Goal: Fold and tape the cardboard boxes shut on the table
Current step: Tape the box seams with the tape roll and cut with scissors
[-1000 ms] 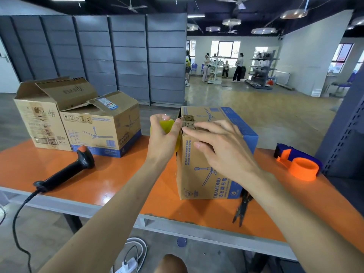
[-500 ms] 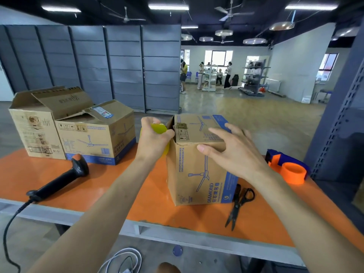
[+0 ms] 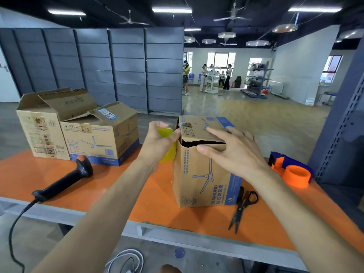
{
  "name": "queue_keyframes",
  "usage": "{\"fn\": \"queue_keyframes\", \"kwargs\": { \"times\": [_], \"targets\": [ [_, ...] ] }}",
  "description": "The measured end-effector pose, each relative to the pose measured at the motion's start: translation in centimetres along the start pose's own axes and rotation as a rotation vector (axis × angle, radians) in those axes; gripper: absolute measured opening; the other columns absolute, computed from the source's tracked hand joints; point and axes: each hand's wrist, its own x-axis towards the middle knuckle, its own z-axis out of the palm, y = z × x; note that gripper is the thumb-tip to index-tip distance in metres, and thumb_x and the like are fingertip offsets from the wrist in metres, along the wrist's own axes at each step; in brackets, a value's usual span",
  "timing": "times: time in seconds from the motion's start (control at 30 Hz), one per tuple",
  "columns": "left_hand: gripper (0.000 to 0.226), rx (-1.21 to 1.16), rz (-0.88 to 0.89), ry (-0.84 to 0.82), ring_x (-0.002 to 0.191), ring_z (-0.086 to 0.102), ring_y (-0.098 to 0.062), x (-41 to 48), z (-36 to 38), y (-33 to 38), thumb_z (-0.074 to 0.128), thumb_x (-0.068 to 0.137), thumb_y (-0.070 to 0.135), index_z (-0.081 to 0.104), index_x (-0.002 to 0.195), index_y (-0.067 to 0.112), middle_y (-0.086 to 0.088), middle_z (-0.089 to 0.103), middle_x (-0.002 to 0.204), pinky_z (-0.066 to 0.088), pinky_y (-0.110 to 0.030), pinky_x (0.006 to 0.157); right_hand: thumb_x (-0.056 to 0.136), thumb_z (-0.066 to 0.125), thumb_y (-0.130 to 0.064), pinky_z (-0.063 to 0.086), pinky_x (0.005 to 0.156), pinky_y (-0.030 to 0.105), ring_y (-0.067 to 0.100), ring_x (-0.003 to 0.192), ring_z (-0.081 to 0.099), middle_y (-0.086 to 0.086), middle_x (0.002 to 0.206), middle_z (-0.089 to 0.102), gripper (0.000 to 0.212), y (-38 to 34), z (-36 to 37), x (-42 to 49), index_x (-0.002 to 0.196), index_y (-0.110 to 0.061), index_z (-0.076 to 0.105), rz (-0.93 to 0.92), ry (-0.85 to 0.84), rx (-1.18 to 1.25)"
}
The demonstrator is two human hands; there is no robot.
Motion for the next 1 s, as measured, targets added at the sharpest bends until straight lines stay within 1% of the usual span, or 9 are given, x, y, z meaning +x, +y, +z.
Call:
{"fn": "queue_keyframes", "kwargs": {
  "times": [0.17, 0.23, 0.37, 0.53, 0.67, 0.77, 0.83, 0.93, 1.0],
  "targets": [
    [0.041, -0.060, 0.059, 0.024, 0.094, 0.049, 0.005, -0.3, 0.8, -0.8, 0.071, 0.094, 0.040, 0.048, 0.121, 0.019, 0.012, 0.055, 0.107, 0.041, -0.021, 0.074, 0.082, 0.038, -0.085, 0.027, 0.117, 0.048, 0.030, 0.143, 0.030, -0.011, 0.159, 0.036, 0.063, 0.2, -0.1, 0.3, 0.142, -0.065, 0.037, -0.050, -0.013, -0.048],
    [0.041, -0.065, 0.079, 0.044, 0.091, 0.052, 0.008, -0.5, 1.3, -1.1, 0.070, 0.095, 0.041, 0.048, 0.122, 0.019, 0.011, 0.057, 0.109, 0.041, -0.016, 0.070, 0.084, 0.036, -0.083, 0.027, 0.117, 0.049, 0.026, 0.146, 0.029, -0.012, 0.158, 0.037, 0.059, 0.3, 0.0, 0.3, 0.140, -0.065, 0.040, -0.069, 0.001, -0.064],
    [0.036, -0.070, 0.129, 0.052, 0.073, 0.054, 0.025, -0.5, 1.9, -1.3, 0.069, 0.096, 0.035, 0.049, 0.119, 0.016, 0.007, 0.061, 0.104, 0.040, 0.001, 0.057, 0.086, 0.035, -0.082, 0.027, 0.116, 0.050, 0.025, 0.147, 0.029, -0.012, 0.158, 0.038, 0.057, 0.5, 0.4, 0.1, 0.140, -0.064, 0.041, -0.072, 0.035, -0.071],
    [0.042, -0.081, 0.110, 0.053, 0.074, 0.054, 0.025, -0.4, 1.6, -1.5, 0.074, 0.092, 0.040, 0.049, 0.118, 0.019, 0.007, 0.061, 0.107, 0.039, 0.001, 0.056, 0.086, 0.037, -0.081, 0.028, 0.115, 0.048, 0.023, 0.146, 0.031, -0.013, 0.156, 0.042, 0.057, 0.5, 0.5, 0.1, 0.140, -0.063, 0.043, -0.076, 0.067, -0.066],
    [0.050, -0.111, 0.059, -0.006, 0.098, 0.053, 0.011, -0.3, 1.2, -1.4, 0.075, 0.087, 0.050, 0.049, 0.121, 0.024, 0.008, 0.060, 0.119, 0.040, -0.016, 0.073, 0.088, 0.038, -0.080, 0.029, 0.115, 0.049, 0.023, 0.146, 0.033, -0.012, 0.155, 0.044, 0.055, 0.5, 0.7, 0.0, 0.139, -0.061, 0.046, -0.077, 0.096, -0.064],
    [0.052, -0.122, 0.080, -0.012, 0.099, 0.055, 0.009, -0.6, 1.2, -1.4, 0.074, 0.086, 0.054, 0.048, 0.120, 0.025, 0.011, 0.059, 0.117, 0.043, -0.013, 0.074, 0.087, 0.038, -0.080, 0.027, 0.114, 0.048, 0.023, 0.146, 0.033, -0.012, 0.155, 0.044, 0.055, 0.5, 0.8, 0.0, 0.138, -0.061, 0.047, -0.075, 0.108, -0.064],
    [0.046, -0.165, 0.156, 0.015, 0.097, 0.061, 0.008, -1.2, 1.4, -1.7, 0.075, 0.088, 0.045, 0.046, 0.117, 0.022, 0.018, 0.063, 0.107, 0.047, -0.007, 0.073, 0.087, 0.038, -0.080, 0.025, 0.113, 0.047, 0.022, 0.147, 0.031, -0.013, 0.155, 0.044, 0.054, 0.5, 0.9, 0.0, 0.137, -0.062, 0.047, -0.074, 0.112, -0.061],
    [0.034, -0.306, 0.338, -0.022, 0.124, 0.063, -0.011, -1.8, 1.4, -2.2, 0.070, 0.095, 0.014, 0.042, 0.114, 0.016, 0.010, 0.069, 0.119, 0.053, -0.022, 0.089, 0.086, 0.036, -0.081, 0.025, 0.113, 0.046, 0.022, 0.147, 0.030, -0.014, 0.155, 0.043, 0.055, 0.7, 1.0, -0.2, 0.137, -0.063, 0.047, -0.082, 0.117, -0.060],
    [0.031, -0.332, 0.438, -0.125, 0.130, 0.060, -0.019, -2.3, 0.9, -2.1, 0.065, 0.098, 0.007, 0.040, 0.114, 0.016, 0.004, 0.069, 0.127, 0.054, -0.026, 0.093, 0.085, 0.035, -0.082, 0.026, 0.113, 0.046, 0.023, 0.147, 0.031, -0.014, 0.155, 0.043, 0.056, 0.8, 1.0, -0.2, 0.136, -0.063, 0.047, -0.082, 0.117, -0.059]
  ]
}}
